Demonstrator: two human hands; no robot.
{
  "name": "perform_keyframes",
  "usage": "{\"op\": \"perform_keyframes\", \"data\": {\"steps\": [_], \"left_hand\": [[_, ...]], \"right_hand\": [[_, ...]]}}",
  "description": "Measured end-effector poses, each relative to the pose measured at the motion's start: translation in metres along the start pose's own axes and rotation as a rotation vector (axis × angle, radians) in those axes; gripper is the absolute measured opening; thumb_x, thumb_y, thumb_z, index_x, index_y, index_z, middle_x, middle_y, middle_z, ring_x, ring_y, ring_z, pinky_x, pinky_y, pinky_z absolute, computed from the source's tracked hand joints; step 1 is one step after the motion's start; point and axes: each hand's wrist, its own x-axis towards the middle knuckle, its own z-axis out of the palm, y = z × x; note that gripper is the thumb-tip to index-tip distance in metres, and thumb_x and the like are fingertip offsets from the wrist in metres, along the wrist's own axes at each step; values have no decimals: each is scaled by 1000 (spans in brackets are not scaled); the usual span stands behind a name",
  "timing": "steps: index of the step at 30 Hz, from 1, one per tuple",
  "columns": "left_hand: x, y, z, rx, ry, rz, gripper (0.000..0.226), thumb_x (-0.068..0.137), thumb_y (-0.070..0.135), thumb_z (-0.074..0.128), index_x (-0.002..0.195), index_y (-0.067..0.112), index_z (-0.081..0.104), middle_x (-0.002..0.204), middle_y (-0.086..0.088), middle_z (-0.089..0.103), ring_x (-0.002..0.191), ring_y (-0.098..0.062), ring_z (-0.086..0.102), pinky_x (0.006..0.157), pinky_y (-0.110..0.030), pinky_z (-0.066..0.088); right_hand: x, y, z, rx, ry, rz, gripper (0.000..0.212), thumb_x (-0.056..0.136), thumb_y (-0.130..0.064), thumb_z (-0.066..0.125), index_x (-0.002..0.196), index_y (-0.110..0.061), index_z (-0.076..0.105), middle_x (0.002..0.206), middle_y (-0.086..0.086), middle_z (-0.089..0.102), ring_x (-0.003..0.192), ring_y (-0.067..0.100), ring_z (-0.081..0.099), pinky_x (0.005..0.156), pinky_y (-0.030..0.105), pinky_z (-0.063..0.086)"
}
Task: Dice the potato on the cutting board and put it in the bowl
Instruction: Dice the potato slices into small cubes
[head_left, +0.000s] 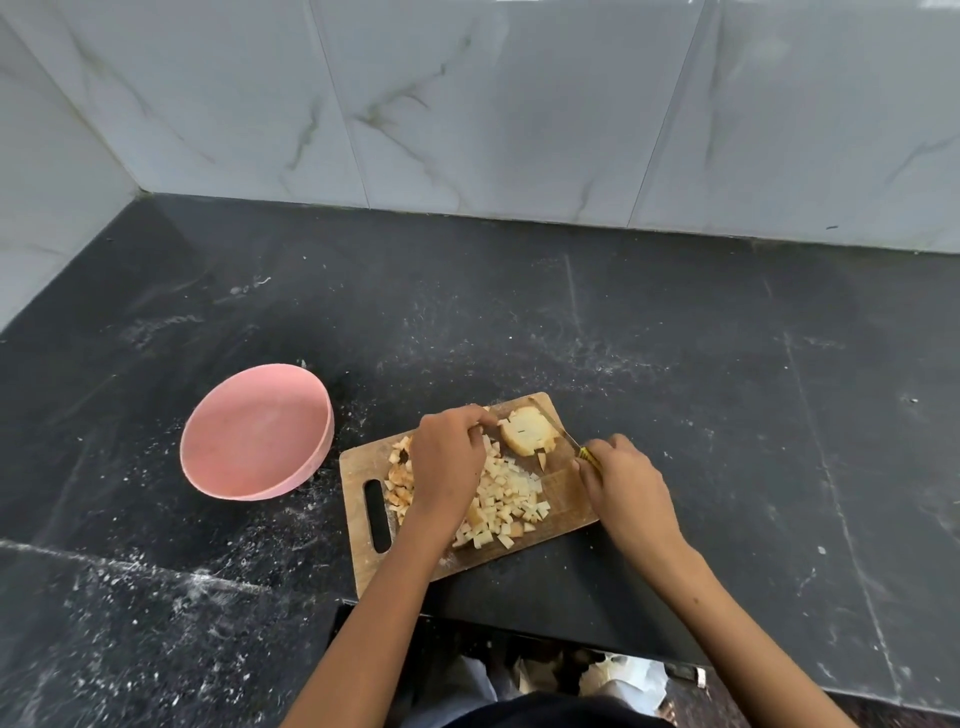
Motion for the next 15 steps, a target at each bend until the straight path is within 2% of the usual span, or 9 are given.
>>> {"op": "perform_keyframes", "data": {"steps": [3,5,7,9,12,15], "left_hand": [[1,-2,-3,-21,56,17,29,86,-5,61,97,16,77,91,1,76,75,-11,70,68,-8,45],[2,-4,-7,-39,105,7,28,85,-5,63,99,15,77,94,0,75,76,-13,71,69,-10,47],[1,-6,-14,-70,133,-13,25,85,-1,66,100,15,77,93,2,75,78,-10,70,71,-17,52],[-1,-9,-22,-114,133,-45,24,84,3,69,101,18,77,91,5,75,83,-6,69,72,-16,51],[-6,-14,-34,-189,133,-110,22,82,7,73,98,22,77,89,10,74,82,-1,66,73,-15,51],[-11,-22,-41,-303,139,-171,23,78,8,78,96,23,76,85,11,73,79,-2,68,75,-29,58]], "right_hand": [[6,-2,2,49,115,35,19,96,-27,51,109,-19,62,98,0,55,85,22,58,63,30,38],[10,-2,5,60,169,59,19,96,-27,50,108,-18,63,96,-1,56,81,21,58,61,29,37],[14,-2,8,44,159,76,23,99,-27,44,108,-16,62,97,0,53,75,18,54,60,29,37],[16,0,11,19,136,83,27,101,-27,39,111,-15,60,101,1,49,72,17,51,60,28,38],[17,5,10,8,134,56,26,100,-27,43,120,-20,59,105,-1,53,82,18,58,62,27,40],[15,8,9,49,188,51,21,97,-28,51,111,-21,65,100,-3,57,84,17,59,62,27,37]]}}
